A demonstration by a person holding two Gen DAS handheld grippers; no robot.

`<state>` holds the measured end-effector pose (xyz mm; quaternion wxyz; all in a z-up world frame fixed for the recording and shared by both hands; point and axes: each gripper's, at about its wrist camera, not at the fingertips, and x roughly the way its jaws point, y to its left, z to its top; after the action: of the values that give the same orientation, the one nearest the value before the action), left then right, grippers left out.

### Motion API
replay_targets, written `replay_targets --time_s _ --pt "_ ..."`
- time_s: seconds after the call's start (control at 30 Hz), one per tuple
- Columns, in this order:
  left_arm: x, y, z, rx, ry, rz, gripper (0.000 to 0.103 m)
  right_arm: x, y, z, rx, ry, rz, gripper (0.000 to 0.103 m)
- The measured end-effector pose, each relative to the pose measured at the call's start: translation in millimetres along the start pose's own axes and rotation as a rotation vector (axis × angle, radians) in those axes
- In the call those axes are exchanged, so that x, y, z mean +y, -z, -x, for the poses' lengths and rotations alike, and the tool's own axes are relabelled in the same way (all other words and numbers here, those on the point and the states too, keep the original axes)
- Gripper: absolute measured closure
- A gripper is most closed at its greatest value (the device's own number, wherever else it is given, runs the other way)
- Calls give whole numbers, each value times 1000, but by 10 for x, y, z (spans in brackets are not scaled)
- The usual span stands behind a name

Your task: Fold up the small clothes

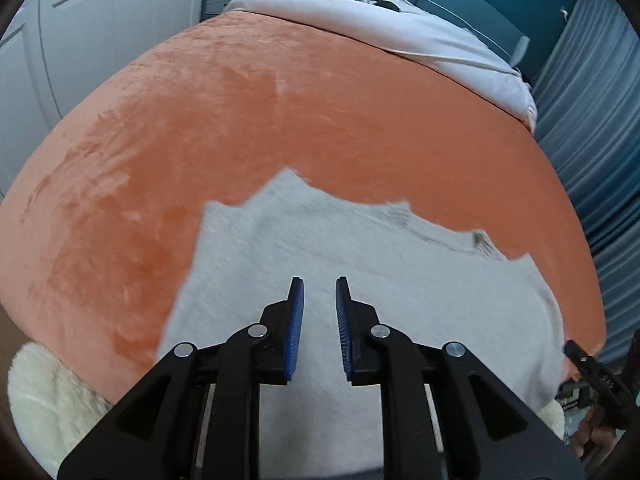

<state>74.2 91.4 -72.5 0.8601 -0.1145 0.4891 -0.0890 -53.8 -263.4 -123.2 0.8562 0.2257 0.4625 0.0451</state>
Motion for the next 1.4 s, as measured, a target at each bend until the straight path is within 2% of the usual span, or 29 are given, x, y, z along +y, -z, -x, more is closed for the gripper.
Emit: replay_targets --time_s 0.1,0.17,0.2,0.23,0.3,0.37,0.4,0.43,0.47,0.5,0.53,0.57,0.63,0.67,0.77,0.83,0.87,0.9,0.97,1.0,1.03,1.1,1.17,1.2,1.23,1.3,1.33,1.4 --pt "-334 294 -114 75 49 -69 88 586 359 -297 121 -114 114 80" --pt "-461 463 -271 127 40 -113 88 880 515 -516 167 -142 197 80" --pt "-455 528 -342 143 19 -122 87 931 574 -635 185 -122 226 83" --pt "-433 583 -364 142 -4 -123 85 914 582 -714 193 -83 236 94" --pt "-245 594 -335 127 -54 -112 85 632 549 -708 193 -28 191 103" --pt "20 592 -266 123 -102 -61 85 79 465 -499 156 27 55 103" --pt "175 600 -234 119 -121 -29 85 -227 437 -373 134 84 -13 103" --pt "340 612 -215 117 -168 -4 90 -501 431 -259 113 159 -62 103" --pt "481 630 -212 117 -168 14 93 -826 439 -136 99 204 -141 103" --pt "597 649 -216 120 -148 35 101 -1112 461 -47 95 157 -242 103" --pt "668 665 -214 120 -124 58 102 -1273 462 -3 98 107 -308 103" --pt "668 660 -215 120 -122 58 102 -1293 452 25 104 109 -315 103" --pt "560 638 -230 122 -163 27 102 -1016 372 70 100 190 -204 103" --pt "513 623 -243 123 -178 23 102 -800 310 138 62 207 -141 103" --pt "502 581 -276 133 -205 17 102 -509 178 166 -16 181 -90 102" --pt "511 585 -276 136 -205 16 102 -662 64 -115 36 267 -82 103" --pt "511 585 -281 135 -202 18 102 -854 79 -323 101 301 -85 103" --pt "502 583 -306 135 -199 20 102 -925 83 -395 110 270 -102 103" --pt "513 590 -291 135 -200 18 102 -862 -4 -213 80 263 -125 103" --pt "516 593 -287 135 -200 16 102 -791 -39 -78 37 271 -113 103" --pt "523 600 -286 133 -200 15 102 -691 -70 43 -16 268 -92 99" --pt "516 603 -283 129 -206 11 102 -591 -107 65 -23 281 -53 98" --pt "490 607 -303 129 -216 -2 102 -630 -83 -169 31 341 -14 98" --pt "482 611 -310 129 -220 -6 102 -706 -37 -346 101 376 -8 102" --pt "478 612 -308 129 -220 -4 102 -755 -20 -454 119 366 -9 103" --pt "481 612 -311 129 -218 -4 102 -647 -79 -371 102 378 -18 103" --pt "488 610 -309 129 -213 -2 102 -576 -125 -291 80 353 -29 97" --pt "486 615 -307 128 -208 1 102 -458 -192 -169 30 282 -31 93"
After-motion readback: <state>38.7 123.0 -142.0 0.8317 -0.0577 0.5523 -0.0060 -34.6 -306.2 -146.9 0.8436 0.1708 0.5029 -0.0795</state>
